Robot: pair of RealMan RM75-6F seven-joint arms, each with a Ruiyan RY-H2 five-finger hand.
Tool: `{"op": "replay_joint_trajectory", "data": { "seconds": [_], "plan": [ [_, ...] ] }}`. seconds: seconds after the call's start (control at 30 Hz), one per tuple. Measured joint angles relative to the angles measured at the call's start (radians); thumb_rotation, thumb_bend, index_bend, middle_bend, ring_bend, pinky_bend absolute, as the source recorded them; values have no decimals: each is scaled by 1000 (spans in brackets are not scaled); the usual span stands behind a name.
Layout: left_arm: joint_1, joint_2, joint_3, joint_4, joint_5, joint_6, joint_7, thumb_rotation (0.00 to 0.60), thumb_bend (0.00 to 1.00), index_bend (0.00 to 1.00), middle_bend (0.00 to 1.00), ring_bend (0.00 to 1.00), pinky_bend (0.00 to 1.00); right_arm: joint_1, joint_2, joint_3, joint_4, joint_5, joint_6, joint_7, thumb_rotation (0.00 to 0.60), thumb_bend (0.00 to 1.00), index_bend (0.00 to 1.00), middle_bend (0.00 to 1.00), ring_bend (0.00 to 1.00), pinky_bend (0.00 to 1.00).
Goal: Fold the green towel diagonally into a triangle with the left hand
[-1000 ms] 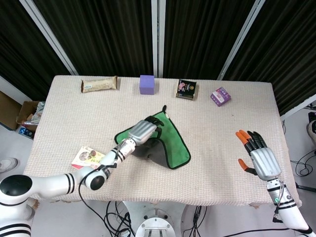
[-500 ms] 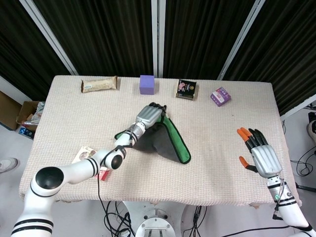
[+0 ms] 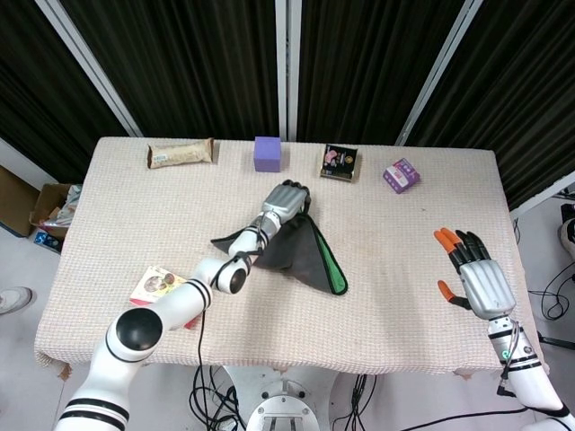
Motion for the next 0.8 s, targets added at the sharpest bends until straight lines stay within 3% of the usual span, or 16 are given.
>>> {"op": "replay_joint_trajectory", "data": {
  "seconds": [0.3,0.37,0.5,0.67,0.8],
  "plan": [
    [-59,-73,-9,171,34,-63,-67,600,571,599,187,131,100,4,5,7,-7,15,-11,-7,600,268,79,67,0,0],
    [-65,-85,-7,202,41,-80,-74,600,537,490,157,124,100,3,7,8,-9,18,-11,-8,600,268,79,67,0,0],
    [-66,-109,-1,246,54,-90,-82,600,332,236,91,111,100,3,8,8,-14,18,-11,-13,600,269,79,67,0,0],
    [-36,-93,9,216,77,-30,-87,600,314,189,59,105,100,0,7,6,-21,7,-2,-18,600,268,79,67,0,0],
    [20,-39,25,95,115,74,-97,600,312,197,58,106,100,0,5,2,-23,-9,6,-18,600,268,79,67,0,0]
  ]
}}
